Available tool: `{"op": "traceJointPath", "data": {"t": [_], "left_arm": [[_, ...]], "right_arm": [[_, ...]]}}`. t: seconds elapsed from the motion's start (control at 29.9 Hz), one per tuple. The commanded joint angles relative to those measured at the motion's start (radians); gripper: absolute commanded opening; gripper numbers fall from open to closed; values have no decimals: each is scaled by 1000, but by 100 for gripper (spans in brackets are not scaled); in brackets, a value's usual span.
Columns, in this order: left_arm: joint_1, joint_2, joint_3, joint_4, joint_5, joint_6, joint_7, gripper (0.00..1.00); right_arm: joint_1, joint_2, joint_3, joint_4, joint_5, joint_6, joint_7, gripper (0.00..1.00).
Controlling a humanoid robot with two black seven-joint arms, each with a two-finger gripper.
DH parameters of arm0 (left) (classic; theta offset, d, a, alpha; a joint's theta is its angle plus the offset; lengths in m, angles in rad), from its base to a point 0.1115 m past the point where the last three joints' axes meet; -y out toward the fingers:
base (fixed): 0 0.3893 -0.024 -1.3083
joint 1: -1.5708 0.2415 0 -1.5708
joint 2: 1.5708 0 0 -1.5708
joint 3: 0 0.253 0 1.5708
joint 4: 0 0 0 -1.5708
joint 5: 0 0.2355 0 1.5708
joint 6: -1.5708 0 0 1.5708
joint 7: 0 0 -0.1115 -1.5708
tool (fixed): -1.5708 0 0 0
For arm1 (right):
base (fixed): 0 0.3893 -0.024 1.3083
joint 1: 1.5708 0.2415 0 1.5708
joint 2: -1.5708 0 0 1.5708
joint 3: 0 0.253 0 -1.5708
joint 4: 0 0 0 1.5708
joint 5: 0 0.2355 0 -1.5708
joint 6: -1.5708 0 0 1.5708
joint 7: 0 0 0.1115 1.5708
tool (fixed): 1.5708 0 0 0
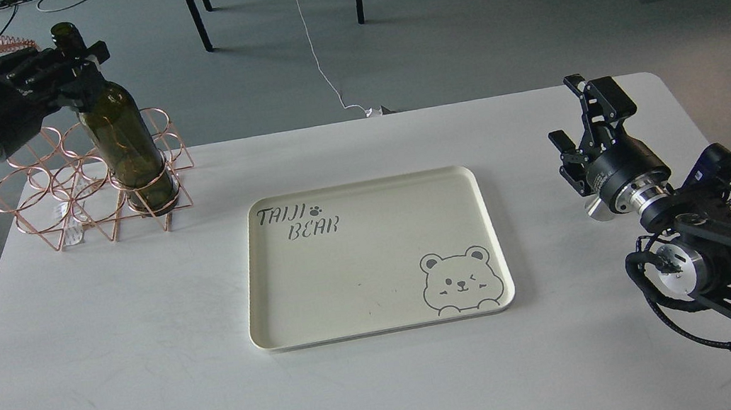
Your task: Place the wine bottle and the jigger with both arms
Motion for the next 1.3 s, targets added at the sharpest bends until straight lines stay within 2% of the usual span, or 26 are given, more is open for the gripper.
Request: {"op": "traceJointPath", "data": {"t": [0.0,0.1,0.17,0.23,0.37,0.5,0.77,1.0,1.14,1.27], "left_arm": [[7,-10,0,5,-1,2,0,30],[12,-10,0,5,1,2,0,32],[13,-12,0,5,-1,2,0,39],[15,-12,0,5,-1,4,0,49],[15,-12,-1,5,-5,5,0,80],[13,-10,0,5,-42,31,0,95],[-10,43,-17,-34,-144,36,0,98],[-126,152,-14,-131,-434,19,0,98],[-142,154,-18,-278,-764,19,0,98],[-111,114,-3,-499,-1120,21,0,98]], "right_arm": [[0,0,0,0,0,0,0,99],[0,0,0,0,0,0,0,99],[0,0,0,0,0,0,0,99],[0,0,0,0,0,0,0,99],[0,0,0,0,0,0,0,99],[0,0,0,0,0,0,0,99],[0,0,0,1,0,0,0,99],[-2,8,34,1,-2,2,0,99],[-3,46,77,-5,-2,2,0,99],[-3,92,98,-6,-2,0,0,99]]}}
